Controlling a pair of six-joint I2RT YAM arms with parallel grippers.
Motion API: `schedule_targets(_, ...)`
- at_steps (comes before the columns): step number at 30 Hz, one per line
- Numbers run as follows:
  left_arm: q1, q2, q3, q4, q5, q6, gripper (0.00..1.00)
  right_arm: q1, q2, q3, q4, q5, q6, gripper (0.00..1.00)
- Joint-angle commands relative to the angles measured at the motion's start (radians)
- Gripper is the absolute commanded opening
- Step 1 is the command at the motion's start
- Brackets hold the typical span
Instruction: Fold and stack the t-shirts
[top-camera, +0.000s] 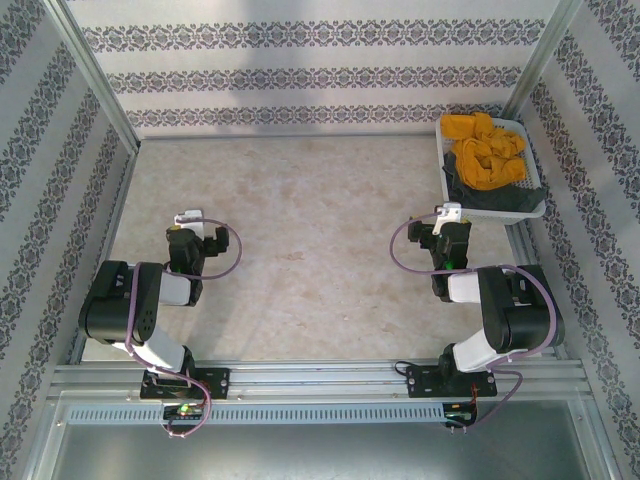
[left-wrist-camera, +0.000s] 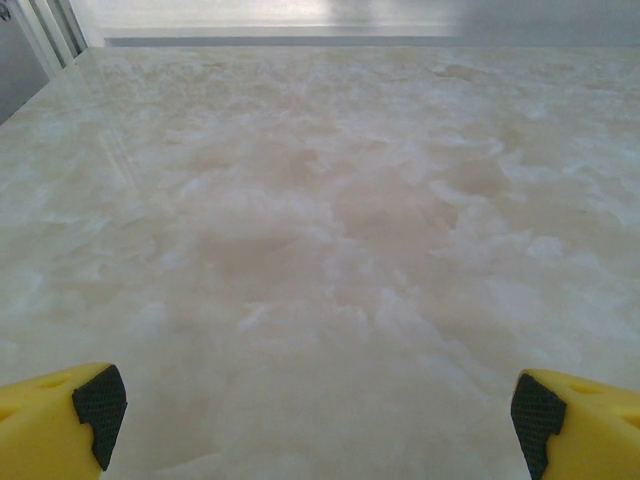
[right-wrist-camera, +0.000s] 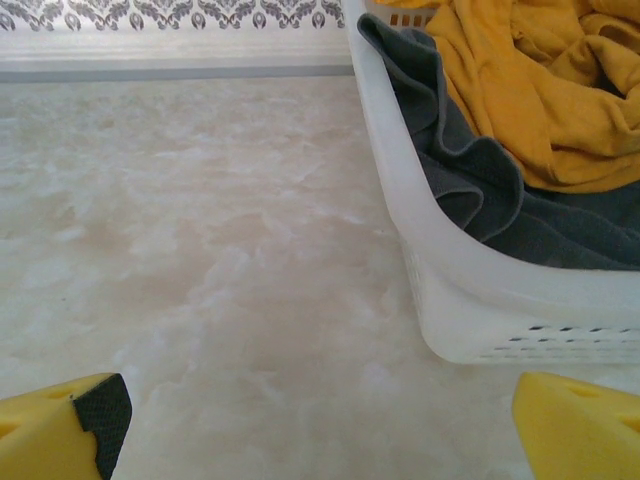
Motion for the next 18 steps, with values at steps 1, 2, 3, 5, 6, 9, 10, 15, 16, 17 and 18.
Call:
schedule_targets(1, -0.007, -0.019, -0.056, 0.155, -0.032, -0.003, 1.0, 0.044, -0.067, -0.041, 0.05, 0.033, -0.046, 0.98)
schedule_targets(2, -0.018, -0.054, -0.066, 0.14, -0.057, 0.005, 1.0, 0.071, -0.104, -0.031, 0.008, 0.076, -0.067, 0.98)
schedule_targets(3, -0.039, -0.119, -0.064, 0.079, -0.097, 0.018, 1.0, 0.111, -0.159, -0.001, -0.073, 0.136, -0.096, 0.98)
schedule_targets(5, -0.078, -0.26, -0.019, -0.118, -0.156, 0.043, 1.0, 0.18, -0.266, 0.065, -0.212, 0.217, -0.149, 0.98)
schedule_targets(6, -0.096, -0.341, 0.019, -0.215, -0.188, 0.047, 1.0, 0.217, -0.32, 0.106, -0.25, 0.273, -0.158, 0.98)
schedule_targets(9, -0.14, -0.487, 0.162, -0.418, -0.334, -0.004, 1.0, 0.24, -0.448, 0.312, -0.569, 0.321, 0.045, 0.98)
schedule_targets(10, -0.14, -0.519, 0.252, -0.606, -0.399, -0.171, 1.0, 0.216, -0.484, 0.386, -0.739, 0.255, 0.175, 0.98)
schedule_targets(15, 0.01, -0.49, 0.48, -0.96, 0.007, -0.631, 1.0, 0.008, -0.343, 0.689, -1.056, 0.001, 0.473, 0.98)
schedule_targets(16, 0.035, -0.444, 0.533, -0.99, 0.08, -0.69, 1.0, 0.022, -0.276, 0.809, -1.185, 0.1, 0.446, 0.98)
schedule_targets(17, 0.034, -0.403, 0.586, -1.028, 0.117, -0.699, 1.0, 0.024, -0.22, 0.902, -1.275, 0.167, 0.438, 0.98)
schedule_targets(18, 0.022, -0.354, 0.651, -1.071, 0.16, -0.698, 1.0, 0.014, -0.155, 0.998, -1.363, 0.224, 0.442, 0.98)
